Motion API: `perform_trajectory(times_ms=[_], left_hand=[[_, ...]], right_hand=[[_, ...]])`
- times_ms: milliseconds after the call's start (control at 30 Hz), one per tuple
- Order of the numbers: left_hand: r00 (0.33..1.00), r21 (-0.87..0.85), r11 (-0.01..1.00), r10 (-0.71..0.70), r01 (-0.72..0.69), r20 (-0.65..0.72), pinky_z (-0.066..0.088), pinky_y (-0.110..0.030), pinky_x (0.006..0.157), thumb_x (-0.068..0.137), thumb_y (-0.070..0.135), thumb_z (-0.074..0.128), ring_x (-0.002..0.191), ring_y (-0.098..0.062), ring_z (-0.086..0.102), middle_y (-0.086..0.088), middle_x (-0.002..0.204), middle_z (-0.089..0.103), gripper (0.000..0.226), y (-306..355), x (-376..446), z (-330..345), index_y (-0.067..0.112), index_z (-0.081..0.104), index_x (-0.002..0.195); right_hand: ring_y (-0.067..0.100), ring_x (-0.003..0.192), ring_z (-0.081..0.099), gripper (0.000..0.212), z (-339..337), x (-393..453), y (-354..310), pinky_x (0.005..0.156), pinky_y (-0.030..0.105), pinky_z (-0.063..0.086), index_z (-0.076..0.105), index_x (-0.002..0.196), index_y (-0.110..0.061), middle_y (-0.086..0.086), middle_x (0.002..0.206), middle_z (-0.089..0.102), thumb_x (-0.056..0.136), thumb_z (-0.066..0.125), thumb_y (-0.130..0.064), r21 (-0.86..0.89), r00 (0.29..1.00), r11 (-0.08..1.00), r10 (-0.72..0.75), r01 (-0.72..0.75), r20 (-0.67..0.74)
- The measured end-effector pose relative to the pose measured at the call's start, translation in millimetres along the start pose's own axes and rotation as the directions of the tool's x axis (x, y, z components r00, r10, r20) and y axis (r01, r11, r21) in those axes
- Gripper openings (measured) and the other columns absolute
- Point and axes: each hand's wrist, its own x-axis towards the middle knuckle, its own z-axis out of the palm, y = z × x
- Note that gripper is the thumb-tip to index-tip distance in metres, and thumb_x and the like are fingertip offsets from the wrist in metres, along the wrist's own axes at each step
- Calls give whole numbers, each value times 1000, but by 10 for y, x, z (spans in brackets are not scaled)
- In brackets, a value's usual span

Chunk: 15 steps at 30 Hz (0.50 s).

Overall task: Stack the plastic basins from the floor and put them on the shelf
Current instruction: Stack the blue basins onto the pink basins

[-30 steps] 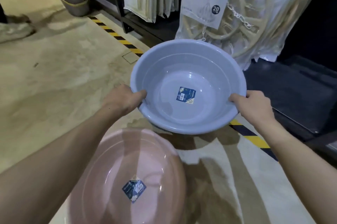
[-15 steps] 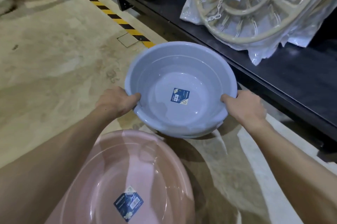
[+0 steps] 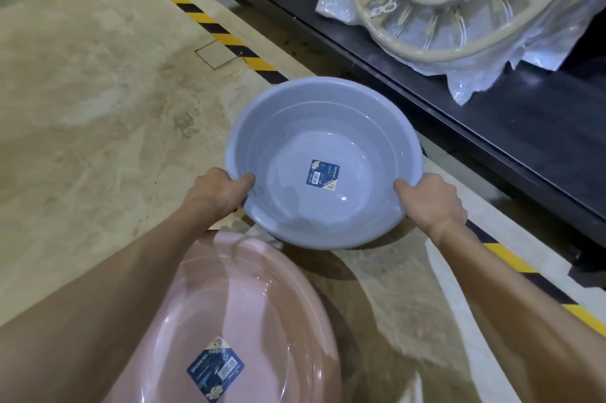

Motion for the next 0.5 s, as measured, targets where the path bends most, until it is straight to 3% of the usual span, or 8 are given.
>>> perform_trajectory(times_ms=[100,233,400,500], left_hand=[[999,-58,998,-16,17,28,44,-29,54,83,44,60,55,-24,60,-7,61,66,40,-19,41,9,8,67,67],[1000,-107,994,6,-5,3,44,-30,54,80,42,62,57,-24,59,-6,62,65,36,-33,41,-1,9,66,65],[991,-168,985,17,-39,-131,38,-29,50,71,44,60,57,-19,58,-1,60,63,33,20,-20,-113,13,63,60],[982,-165,984,39,-70,-185,37,-28,49,68,50,56,58,-19,59,-2,63,64,37,21,-102,-256,14,65,62]], right_hand=[[23,69,53,34,25,28,-7,54,30,31,61,96,-14,2,82,58,89,51,-46,21,1000,1000,11,-11,25],[30,75,56,32,10,41,-43,63,34,38,59,89,-15,3,82,57,91,51,-46,11,1000,1000,20,-20,11],[41,96,60,38,-45,-55,-170,85,44,50,64,104,-11,14,108,67,89,51,-43,99,1000,995,17,-15,-23],[40,97,59,34,-162,-154,-300,87,44,48,62,104,-12,14,114,68,88,52,-41,140,998,990,-25,33,-55]])
